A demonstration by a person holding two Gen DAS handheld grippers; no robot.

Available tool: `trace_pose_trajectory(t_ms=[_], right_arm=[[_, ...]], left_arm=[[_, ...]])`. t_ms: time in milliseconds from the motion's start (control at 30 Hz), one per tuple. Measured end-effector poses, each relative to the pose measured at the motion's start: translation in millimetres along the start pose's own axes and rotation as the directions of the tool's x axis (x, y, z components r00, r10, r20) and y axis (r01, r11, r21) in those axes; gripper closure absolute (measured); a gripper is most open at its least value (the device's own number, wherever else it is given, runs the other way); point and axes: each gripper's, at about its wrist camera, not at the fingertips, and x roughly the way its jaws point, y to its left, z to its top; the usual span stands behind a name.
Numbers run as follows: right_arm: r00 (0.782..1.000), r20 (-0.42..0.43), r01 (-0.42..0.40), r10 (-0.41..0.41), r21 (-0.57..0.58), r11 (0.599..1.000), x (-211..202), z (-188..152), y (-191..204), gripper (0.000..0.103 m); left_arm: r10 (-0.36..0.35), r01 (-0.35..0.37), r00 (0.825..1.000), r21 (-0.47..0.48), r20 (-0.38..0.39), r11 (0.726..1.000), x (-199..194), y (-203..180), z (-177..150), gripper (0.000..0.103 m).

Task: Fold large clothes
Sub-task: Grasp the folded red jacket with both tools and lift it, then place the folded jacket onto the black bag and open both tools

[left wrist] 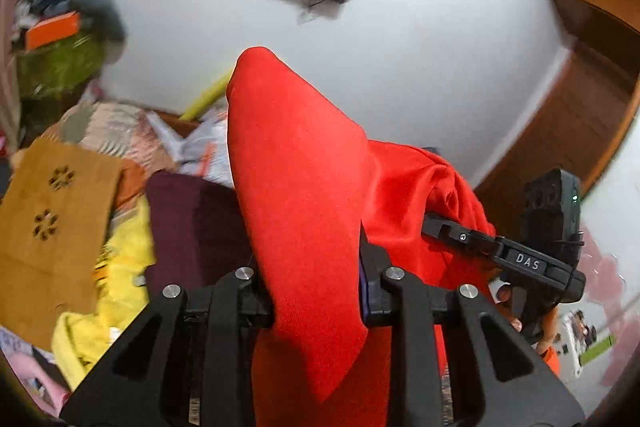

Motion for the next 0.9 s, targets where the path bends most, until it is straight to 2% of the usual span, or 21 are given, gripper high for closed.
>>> trace_pose_trajectory(t_ms=[67,167,233,300,400,467,500,600,733,800,900], right_arm=[[0.998,-0.06,0.018,-0.017,0.01,1.0,40.9,-4.0,-4.7,0.078],[0.986,-0.148,0.084,-0.079,0.029,0.996,93.9,-18.1,-23.5,0.076],[0.976,-0.204,0.089,-0.076,0.056,0.994,120.3,-29.9,-41.5,0.071],[0.974,-0.217,0.083,-0.067,0.068,0.994,128.8,-36.2,-50.3,0.058],[0.976,-0.199,0.103,-0.093,0.04,0.994,120.8,-36.1,-46.8,0.047],[0.967,-0.206,0.151,-0.148,-0.003,0.989,108.0,-33.9,-40.1,0.041],[0.962,-0.209,0.172,-0.173,-0.022,0.985,103.4,-35.7,-36.6,0.041],[0.947,-0.199,0.234,-0.254,-0.117,0.965,82.4,-33.6,-21.6,0.041],[0.926,-0.111,0.323,-0.36,-0.256,0.911,58.4,-33.9,-1.4,0.04],[0.93,-0.049,0.336,-0.363,-0.285,0.898,46.9,-34.6,10.1,0.04],[0.953,0.001,0.289,-0.301,-0.289,0.913,40.5,-36.7,27.1,0.037]], left_arm=[[0.043,-0.047,0.997,-0.057,-0.063,0.997,24.9,42.1,-5.6,0.075],[0.05,-0.068,0.991,-0.146,-0.127,0.987,46.6,91.8,-25.9,0.069],[0.028,-0.054,0.991,-0.202,-0.13,0.978,55.2,118.5,-35.8,0.065],[0.029,-0.054,0.992,-0.204,-0.126,0.978,56.9,131.5,-39.0,0.062],[0.03,-0.049,0.993,-0.167,-0.116,0.985,49.8,122.6,-39.2,0.059],[0.07,-0.082,0.991,-0.106,-0.118,0.991,46.0,106.2,-39.1,0.057],[0.094,-0.105,0.988,-0.088,-0.122,0.991,44.1,99.5,-36.9,0.052],[0.151,-0.154,0.983,-0.018,-0.105,0.988,31.7,81.0,-37.8,0.049],[0.25,-0.247,0.967,0.071,-0.043,0.966,10.9,58.9,-38.3,0.049],[0.287,-0.287,0.958,0.12,0.018,0.95,-4.8,44.6,-39.5,0.049],[0.289,-0.299,0.954,0.198,0.082,0.933,-21.6,23.7,-45.4,0.045]])
